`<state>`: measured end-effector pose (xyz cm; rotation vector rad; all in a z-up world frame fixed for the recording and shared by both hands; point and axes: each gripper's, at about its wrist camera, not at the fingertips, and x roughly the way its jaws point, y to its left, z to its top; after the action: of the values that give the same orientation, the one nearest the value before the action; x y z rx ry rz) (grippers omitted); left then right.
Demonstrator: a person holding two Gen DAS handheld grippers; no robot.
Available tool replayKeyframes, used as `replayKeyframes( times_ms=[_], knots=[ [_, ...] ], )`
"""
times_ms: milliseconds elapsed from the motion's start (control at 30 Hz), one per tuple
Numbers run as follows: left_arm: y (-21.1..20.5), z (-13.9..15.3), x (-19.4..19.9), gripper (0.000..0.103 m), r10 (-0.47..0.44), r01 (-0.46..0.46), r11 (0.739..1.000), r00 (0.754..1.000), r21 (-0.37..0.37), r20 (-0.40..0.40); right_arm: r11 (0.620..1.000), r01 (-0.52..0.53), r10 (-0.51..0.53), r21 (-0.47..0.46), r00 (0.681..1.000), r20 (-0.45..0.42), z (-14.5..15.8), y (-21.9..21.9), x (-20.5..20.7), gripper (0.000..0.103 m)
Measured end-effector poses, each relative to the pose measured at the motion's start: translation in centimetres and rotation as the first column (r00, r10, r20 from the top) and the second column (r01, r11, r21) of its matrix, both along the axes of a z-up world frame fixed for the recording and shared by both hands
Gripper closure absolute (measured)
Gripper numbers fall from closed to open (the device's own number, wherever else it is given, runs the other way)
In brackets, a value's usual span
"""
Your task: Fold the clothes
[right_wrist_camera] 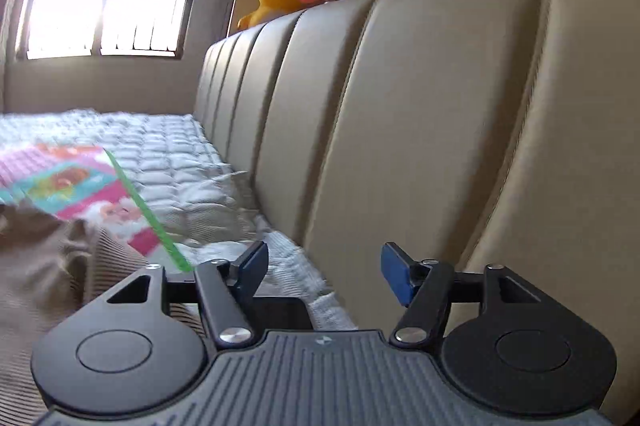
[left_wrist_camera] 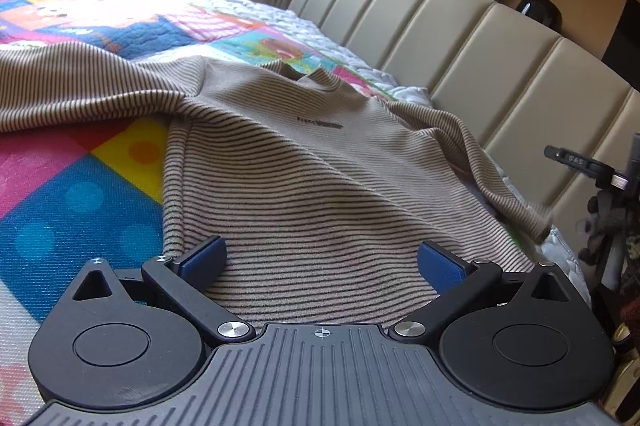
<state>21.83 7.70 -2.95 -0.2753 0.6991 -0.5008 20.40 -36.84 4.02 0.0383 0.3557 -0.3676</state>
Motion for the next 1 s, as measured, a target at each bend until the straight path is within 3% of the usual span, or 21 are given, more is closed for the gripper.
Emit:
replayKeyframes(
  times_ms=[67, 167, 233, 300, 367, 500, 533, 600, 767, 800, 900, 1000],
  knots=[
    [0.2, 0.1, 0.2, 0.000, -0.007, 0.006, 1.000, 1.000, -0.009, -0.011, 0.982, -0.124, 0.119, 0.141, 0.992, 0.039, -0.8, 0.0, -1.5, 0.008],
    [2.1, 0.7, 0.4, 0.000, 0.024, -0.028, 0.994, 0.999, -0.107, -0.045, 0.945, -0.263, 0.252, 0.196, 0.964, 0.083, -2.8, 1.7, -3.1, 0.005],
    [4.8, 1.6, 0.0, 0.000, 0.120, -0.128, 0.975, 0.991, -0.184, -0.053, 0.930, -0.305, 0.291, 0.205, 0.952, 0.093, -4.2, 2.7, -3.6, 0.004],
    [8.5, 2.8, -0.9, 0.000, 0.278, -0.274, 0.936, 0.961, -0.223, -0.014, 0.920, -0.329, 0.321, 0.215, 0.944, 0.071, -5.8, 3.9, -3.3, 0.003],
    [12.7, 3.7, -1.6, 0.001, 0.454, -0.438, 0.865, 0.891, -0.246, 0.008, 0.921, -0.335, 0.337, 0.200, 0.941, 0.029, -6.7, 4.9, -2.9, 0.003],
    [19.9, 3.1, -1.5, 0.022, 0.705, -0.703, 0.665, 0.703, -0.255, -0.099, 0.912, -0.340, 0.341, 0.227, 0.939, 0.036, -6.9, 4.6, -2.6, 0.000],
    [21.1, 2.6, -1.1, 0.025, 0.733, -0.738, 0.628, 0.667, -0.246, -0.130, 0.910, -0.335, 0.336, 0.245, 0.941, 0.038, -6.9, 4.3, -2.6, 0.000],
    [22.5, 1.6, 0.0, 0.029, 0.766, -0.782, 0.582, 0.619, -0.222, -0.174, 0.905, -0.323, 0.324, 0.278, 0.945, 0.045, -7.1, 3.5, -2.5, 0.000],
    [22.0, 1.4, 3.1, 0.031, 0.798, -0.809, 0.559, 0.584, -0.179, -0.146, 0.898, -0.301, 0.301, 0.322, 0.952, 0.051, -7.6, 2.6, -2.2, 0.000],
    [21.5, 1.3, 3.7, 0.036, 0.805, -0.815, 0.560, 0.578, -0.148, -0.137, 0.896, -0.301, 0.303, 0.325, 0.952, 0.047, -7.6, 2.6, -2.0, 0.000],
    [20.3, 1.4, 5.2, 0.087, 0.818, -0.826, 0.560, 0.564, -0.067, -0.111, 0.892, -0.301, 0.307, 0.337, 0.951, 0.036, -7.8, 2.4, -1.8, 0.000],
    [19.6, 2.7, 4.7, 0.094, 0.811, -0.816, 0.573, 0.578, -0.072, -0.095, 0.888, -0.303, 0.308, 0.346, 0.950, 0.044, -7.9, 2.3, -1.8, 0.000]
  ],
)
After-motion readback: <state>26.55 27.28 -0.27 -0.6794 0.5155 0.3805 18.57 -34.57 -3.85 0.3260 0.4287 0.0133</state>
